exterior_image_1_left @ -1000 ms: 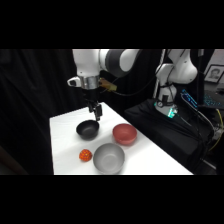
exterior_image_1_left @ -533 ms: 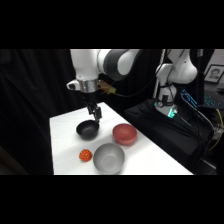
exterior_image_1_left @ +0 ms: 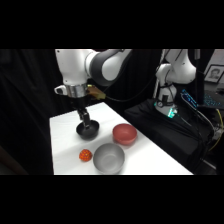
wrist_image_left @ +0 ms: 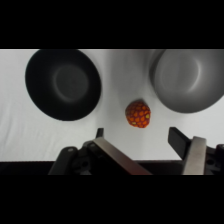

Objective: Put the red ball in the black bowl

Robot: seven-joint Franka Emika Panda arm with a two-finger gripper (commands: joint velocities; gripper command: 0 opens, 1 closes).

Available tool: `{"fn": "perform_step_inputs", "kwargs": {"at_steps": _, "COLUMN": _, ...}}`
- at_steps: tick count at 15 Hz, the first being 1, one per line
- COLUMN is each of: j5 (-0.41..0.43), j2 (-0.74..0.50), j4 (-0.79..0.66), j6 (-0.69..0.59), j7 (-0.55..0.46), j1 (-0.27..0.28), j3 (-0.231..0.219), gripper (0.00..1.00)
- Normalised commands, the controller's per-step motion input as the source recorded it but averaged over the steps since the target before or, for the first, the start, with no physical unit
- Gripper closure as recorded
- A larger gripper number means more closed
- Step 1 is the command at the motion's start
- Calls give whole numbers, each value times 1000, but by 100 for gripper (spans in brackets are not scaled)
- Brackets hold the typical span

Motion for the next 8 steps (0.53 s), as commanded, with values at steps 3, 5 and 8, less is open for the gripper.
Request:
{"fn": "perform_step_inputs", "kwargs": {"at_steps": 3, "j5": 215, "j2": 381, "j4": 494, "j6": -18, "j7": -164, "j1": -111, "j3": 107, "gripper": 0}}
{"fn": "perform_step_inputs", "kwargs": {"at_steps": 5, "j5": 110, "j2": 354, "j4": 444, "j6": 29, "j7": -98, "j1": -71, "j3": 76, "gripper": 0}}
{"fn": "perform_step_inputs", "kwargs": {"at_steps": 8, "j5": 48, "j2": 357, "j4": 418, "j6": 33, "j7": -53, "j1": -34, "j3": 61, "gripper": 0}}
